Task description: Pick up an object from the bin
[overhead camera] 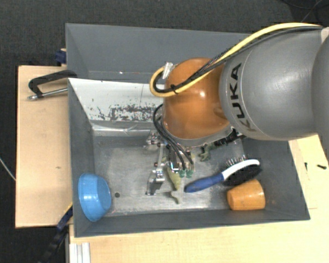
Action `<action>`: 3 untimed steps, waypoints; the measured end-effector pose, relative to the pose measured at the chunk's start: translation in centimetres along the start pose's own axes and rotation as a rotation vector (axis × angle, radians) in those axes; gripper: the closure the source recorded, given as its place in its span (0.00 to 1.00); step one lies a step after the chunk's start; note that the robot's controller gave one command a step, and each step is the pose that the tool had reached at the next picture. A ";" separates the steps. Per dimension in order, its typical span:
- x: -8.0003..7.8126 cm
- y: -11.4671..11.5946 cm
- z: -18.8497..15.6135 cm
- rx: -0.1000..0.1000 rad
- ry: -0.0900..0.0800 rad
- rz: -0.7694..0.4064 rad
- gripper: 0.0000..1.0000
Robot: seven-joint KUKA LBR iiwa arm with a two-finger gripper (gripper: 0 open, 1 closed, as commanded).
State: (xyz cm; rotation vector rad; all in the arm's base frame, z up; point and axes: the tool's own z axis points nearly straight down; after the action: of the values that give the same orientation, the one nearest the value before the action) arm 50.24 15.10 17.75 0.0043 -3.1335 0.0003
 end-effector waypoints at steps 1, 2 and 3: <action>0.7 -8.5 6.0 0.003 -0.002 -0.124 0.00; -2.5 -14.0 10.5 -0.001 -0.017 -0.273 0.00; -2.6 -13.8 10.3 -0.001 -0.023 -0.273 1.00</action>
Offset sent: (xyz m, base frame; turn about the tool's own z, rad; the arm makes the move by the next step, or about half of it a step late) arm -0.0064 -0.0809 -0.0581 -0.1302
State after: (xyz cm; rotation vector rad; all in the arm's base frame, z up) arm 52.82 1.26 7.47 0.4339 -3.1261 -0.0037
